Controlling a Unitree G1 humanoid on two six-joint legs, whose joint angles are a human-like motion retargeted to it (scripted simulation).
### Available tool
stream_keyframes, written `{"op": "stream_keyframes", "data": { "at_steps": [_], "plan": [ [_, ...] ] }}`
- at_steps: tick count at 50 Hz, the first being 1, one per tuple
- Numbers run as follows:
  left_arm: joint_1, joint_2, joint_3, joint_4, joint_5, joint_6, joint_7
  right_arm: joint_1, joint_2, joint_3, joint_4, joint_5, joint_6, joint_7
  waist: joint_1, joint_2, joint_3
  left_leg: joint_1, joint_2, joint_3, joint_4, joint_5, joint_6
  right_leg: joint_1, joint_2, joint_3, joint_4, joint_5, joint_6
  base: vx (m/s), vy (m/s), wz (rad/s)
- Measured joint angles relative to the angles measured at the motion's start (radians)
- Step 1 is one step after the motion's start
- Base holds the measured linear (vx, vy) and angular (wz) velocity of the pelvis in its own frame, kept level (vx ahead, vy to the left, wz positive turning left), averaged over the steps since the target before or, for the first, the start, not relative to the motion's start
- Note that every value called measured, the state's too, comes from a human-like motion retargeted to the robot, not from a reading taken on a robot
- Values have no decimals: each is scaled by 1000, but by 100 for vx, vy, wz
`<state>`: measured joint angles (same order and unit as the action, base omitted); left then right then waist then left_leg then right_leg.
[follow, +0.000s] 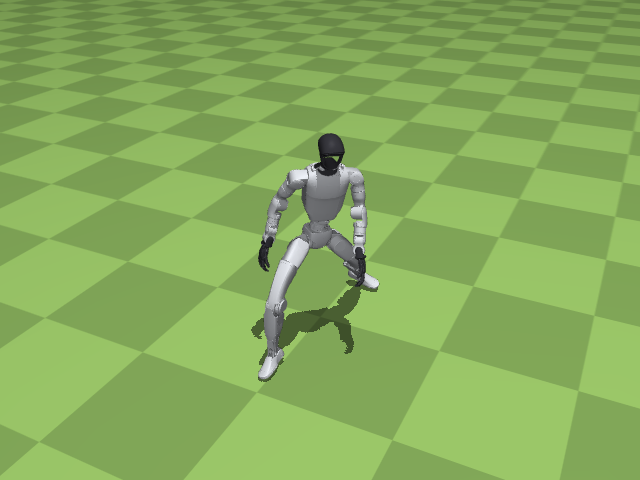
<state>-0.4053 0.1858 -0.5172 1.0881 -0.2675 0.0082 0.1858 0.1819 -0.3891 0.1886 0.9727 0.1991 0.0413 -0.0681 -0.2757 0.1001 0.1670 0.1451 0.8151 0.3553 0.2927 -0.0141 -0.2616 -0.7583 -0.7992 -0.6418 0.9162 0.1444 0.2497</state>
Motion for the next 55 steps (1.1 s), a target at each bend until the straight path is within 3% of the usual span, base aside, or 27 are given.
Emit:
{"op": "stream_keyframes", "data": {
  "at_steps": [3,9,13,18,24,29,35,38,42,47,55],
  "plan": [
    [-20,-1,-21,10,27,28,10,8,-7,-6,0,-39,12,-33,-10,-22,18,10,49,-44,-12,11,22,-37,-64,20,214,-127,7,20,-51,52],
    [-35,5,-39,-2,89,66,15,7,-14,4,-14,-109,31,-90,-23,-130,81,57,61,-123,-4,38,50,-32,-172,103,491,-307,-1,17,-44,48],
    [-51,9,-62,-30,99,73,13,-15,-31,24,-44,-112,30,-100,-7,-176,108,55,56,-160,38,29,64,-18,-194,125,569,-359,-26,7,-26,8],
    [-71,-13,-80,-60,121,65,-8,-35,-60,26,-84,-111,18,-60,5,-187,98,50,33,-173,40,8,58,2,-207,114,572,-358,-36,1,-7,3],
    [-86,-49,-77,-102,115,44,-26,-65,-73,26,-94,-116,22,-9,5,-163,66,50,-16,-177,22,-42,54,34,-195,95,453,-279,-23,-8,18,3],
    [-87,-70,-68,-139,92,19,-31,-81,-63,14,-66,-133,39,-57,2,-121,36,51,-70,-170,-5,-89,41,78,-180,66,262,-156,8,-16,40,4],
    [-80,-79,-44,-181,20,-16,-52,-90,-51,-26,-30,-141,63,-114,5,-64,14,68,-181,-157,-115,-90,0,148,-162,2,-76,74,12,-25,55,7],
    [-70,-70,-36,-194,-11,-28,-68,-87,-36,-51,-9,-122,77,-108,6,-89,14,48,-318,-176,-123,-90,0,217,-182,-13,-330,236,12,-23,57,22],
    [-42,-38,-32,-182,-16,-12,-62,-54,17,-75,24,-80,92,-104,35,-112,37,65,-388,-179,-84,-113,0,379,-131,-78,-609,363,12,-12,30,-9],
    [-11,-9,-15,-132,35,13,-54,8,90,-107,67,-54,99,-98,68,-133,67,135,-417,-163,-91,-120,0,515,-87,-140,-745,379,12,-9,9,-14],
    [-24,-15,-3,-62,15,29,-34,21,110,-88,109,-61,119,-55,71,-125,41,120,-392,-138,-45,-142,0,424,-76,-84,-689,379,12,-1,-4,-25]
  ]
}}
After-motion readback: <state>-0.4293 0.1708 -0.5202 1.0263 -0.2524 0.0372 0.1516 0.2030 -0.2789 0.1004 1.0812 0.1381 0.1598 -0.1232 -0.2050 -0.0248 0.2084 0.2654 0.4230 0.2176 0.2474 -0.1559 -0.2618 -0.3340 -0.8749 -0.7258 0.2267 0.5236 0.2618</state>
